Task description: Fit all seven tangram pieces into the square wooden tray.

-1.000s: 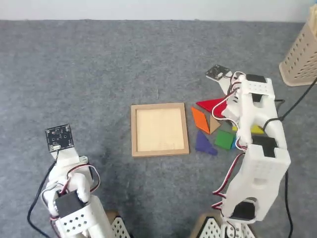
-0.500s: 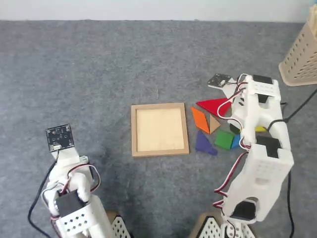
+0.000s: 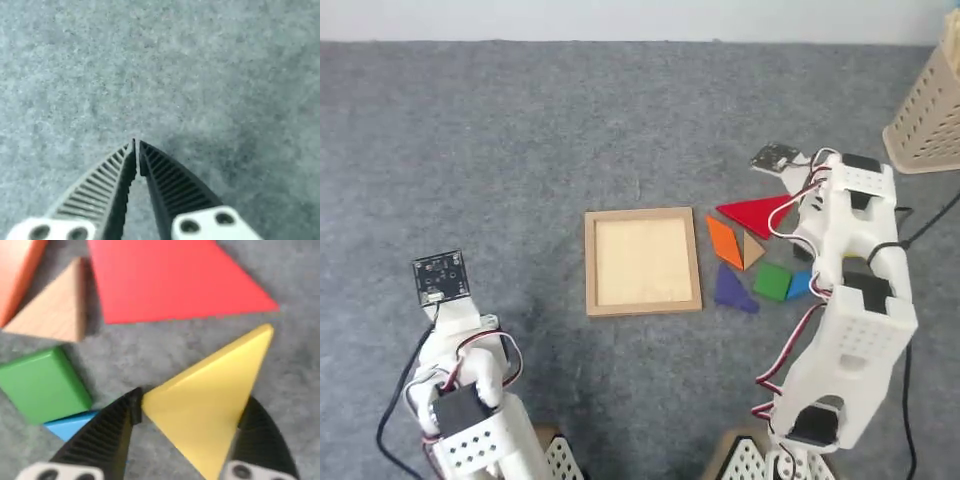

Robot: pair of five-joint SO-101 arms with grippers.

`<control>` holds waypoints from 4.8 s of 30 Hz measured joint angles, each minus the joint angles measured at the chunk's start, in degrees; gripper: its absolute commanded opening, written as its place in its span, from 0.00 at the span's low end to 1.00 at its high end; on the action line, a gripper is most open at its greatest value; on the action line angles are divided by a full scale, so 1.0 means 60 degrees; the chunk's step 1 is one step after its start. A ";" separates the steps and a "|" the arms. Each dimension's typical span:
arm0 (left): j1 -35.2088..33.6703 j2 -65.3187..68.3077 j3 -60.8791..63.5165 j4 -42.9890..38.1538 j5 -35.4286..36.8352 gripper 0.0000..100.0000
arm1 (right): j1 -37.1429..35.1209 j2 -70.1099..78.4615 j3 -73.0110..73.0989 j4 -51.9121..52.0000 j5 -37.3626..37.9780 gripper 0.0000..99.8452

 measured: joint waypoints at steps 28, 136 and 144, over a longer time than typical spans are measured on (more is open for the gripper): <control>0.0015 0.0000 0.0000 0.0000 0.0000 0.01 | -0.1158 0.0278 -0.4674 0.3531 -0.6330 0.03; 0.0000 0.0000 0.0000 0.0000 0.0000 0.01 | -0.6608 -0.1333 -0.1260 -0.0205 -0.8469 0.15; 0.0000 0.0000 0.0000 0.0000 0.0000 0.01 | -0.6623 -0.0806 -0.1275 -0.2505 -0.8469 0.15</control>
